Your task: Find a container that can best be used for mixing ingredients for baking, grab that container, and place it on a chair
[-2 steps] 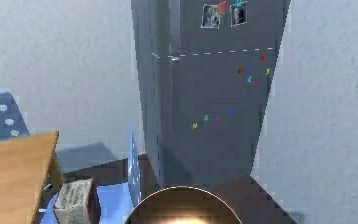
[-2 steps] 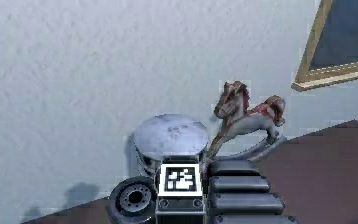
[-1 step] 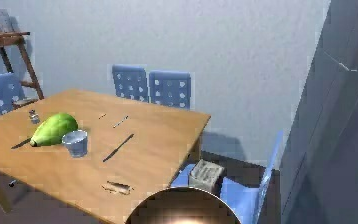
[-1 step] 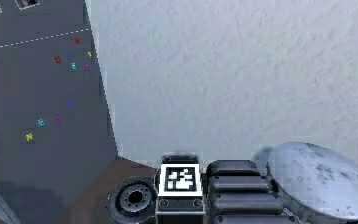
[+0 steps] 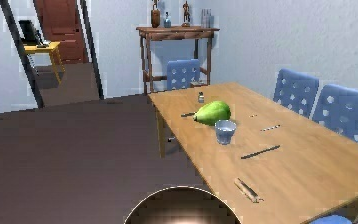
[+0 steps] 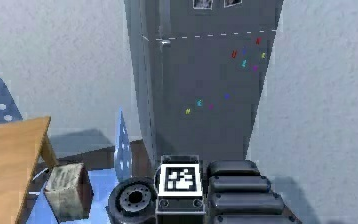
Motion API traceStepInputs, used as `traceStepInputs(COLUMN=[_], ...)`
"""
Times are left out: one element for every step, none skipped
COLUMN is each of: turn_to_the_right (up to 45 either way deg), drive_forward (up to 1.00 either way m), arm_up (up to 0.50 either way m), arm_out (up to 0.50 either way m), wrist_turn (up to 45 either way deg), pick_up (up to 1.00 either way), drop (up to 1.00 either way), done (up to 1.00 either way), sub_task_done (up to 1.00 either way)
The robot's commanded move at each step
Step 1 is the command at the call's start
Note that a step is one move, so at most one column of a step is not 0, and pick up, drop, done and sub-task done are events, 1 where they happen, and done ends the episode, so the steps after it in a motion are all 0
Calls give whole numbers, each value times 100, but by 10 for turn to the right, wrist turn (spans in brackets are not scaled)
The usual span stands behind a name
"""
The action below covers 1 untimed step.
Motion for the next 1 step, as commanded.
traceStepInputs(turn_to_the_right=[-60], drive_forward=[0], arm_up=[0], arm_out=[0], wrist_turn=[0], pick_up=[0], drop=[0], done=[0], sub_task_done=[0])
